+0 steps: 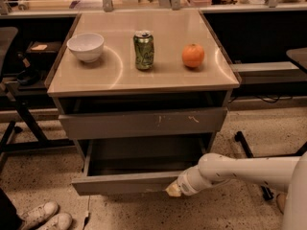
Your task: Close middle drawer
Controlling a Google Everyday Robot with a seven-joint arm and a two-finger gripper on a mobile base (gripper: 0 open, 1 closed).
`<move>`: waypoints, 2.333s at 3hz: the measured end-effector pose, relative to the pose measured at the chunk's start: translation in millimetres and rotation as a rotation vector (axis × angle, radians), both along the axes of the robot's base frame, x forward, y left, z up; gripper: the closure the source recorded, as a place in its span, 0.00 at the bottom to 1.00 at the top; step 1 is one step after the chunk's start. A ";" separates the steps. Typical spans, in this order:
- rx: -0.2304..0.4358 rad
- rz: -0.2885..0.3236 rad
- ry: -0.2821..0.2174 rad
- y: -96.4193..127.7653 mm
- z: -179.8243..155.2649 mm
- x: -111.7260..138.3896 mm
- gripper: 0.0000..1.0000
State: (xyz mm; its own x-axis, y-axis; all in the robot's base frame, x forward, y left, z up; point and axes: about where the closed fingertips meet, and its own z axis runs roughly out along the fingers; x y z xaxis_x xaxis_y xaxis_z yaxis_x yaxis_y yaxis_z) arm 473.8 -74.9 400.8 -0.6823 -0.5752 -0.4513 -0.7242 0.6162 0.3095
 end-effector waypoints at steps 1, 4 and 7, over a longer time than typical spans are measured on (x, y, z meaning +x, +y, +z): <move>0.033 -0.061 -0.046 1.4 -2.3 14.1 1.00; 0.108 -0.253 -0.168 -20.2 -20.2 91.5 1.00; 0.164 -0.378 -0.237 -23.1 -22.7 139.4 1.00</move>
Offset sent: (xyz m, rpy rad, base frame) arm 0.0991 -0.0283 -0.0122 0.1372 -0.2246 -0.3214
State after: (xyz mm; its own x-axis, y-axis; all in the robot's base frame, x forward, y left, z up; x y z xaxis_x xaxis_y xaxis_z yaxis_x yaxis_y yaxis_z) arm 613.3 -98.0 378.1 -0.6974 -0.2146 -0.6838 -0.5212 0.8068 0.2784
